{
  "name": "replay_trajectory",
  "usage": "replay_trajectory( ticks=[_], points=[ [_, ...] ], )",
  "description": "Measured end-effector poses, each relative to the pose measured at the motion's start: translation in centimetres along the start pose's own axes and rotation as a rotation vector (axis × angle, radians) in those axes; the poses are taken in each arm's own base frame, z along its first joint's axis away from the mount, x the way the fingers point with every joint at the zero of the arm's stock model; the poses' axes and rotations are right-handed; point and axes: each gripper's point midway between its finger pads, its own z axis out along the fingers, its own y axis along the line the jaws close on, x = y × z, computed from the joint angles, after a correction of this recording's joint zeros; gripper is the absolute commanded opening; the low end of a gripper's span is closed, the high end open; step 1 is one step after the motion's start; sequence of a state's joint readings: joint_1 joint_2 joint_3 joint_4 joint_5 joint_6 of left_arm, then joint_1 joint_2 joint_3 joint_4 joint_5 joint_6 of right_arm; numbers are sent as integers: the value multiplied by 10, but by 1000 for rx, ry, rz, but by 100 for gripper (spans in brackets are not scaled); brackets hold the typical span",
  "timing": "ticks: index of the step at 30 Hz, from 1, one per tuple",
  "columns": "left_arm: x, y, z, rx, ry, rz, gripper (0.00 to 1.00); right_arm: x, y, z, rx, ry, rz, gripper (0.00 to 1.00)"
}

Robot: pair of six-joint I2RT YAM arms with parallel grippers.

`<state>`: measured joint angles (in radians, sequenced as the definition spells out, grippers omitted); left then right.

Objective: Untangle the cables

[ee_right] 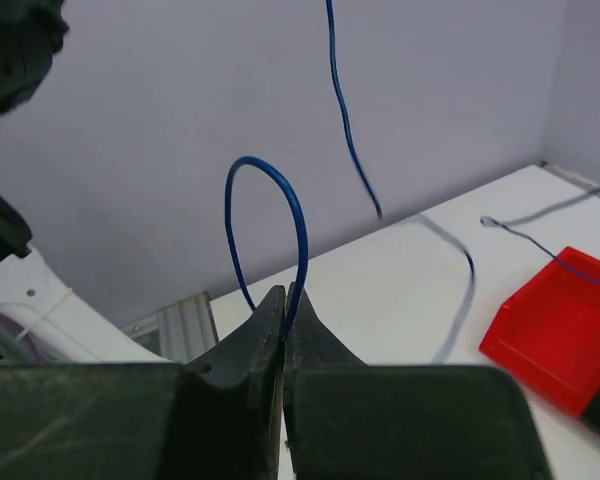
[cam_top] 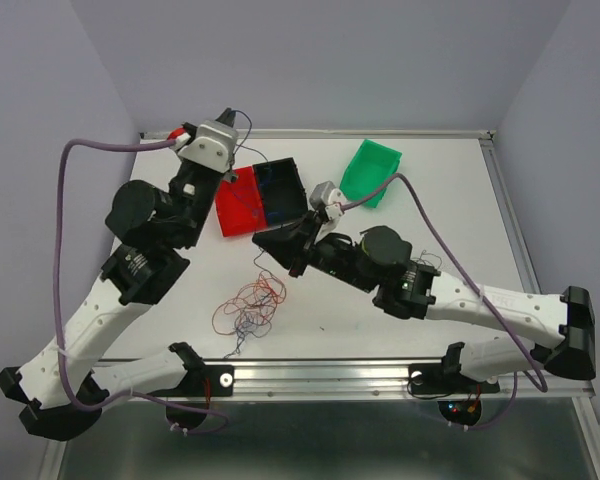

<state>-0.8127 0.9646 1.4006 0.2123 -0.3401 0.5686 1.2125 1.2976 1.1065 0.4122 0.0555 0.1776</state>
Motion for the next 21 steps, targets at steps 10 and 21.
replay_trajectory(
  ticks=[10,21],
  points=[
    [75,-58,0,196,144,-40,0,-22,-58,-20,328,20,-119,0],
    [143,-28,46,107,328,-124,0,-123,-85,2,452,-133,-185,1]
  ],
)
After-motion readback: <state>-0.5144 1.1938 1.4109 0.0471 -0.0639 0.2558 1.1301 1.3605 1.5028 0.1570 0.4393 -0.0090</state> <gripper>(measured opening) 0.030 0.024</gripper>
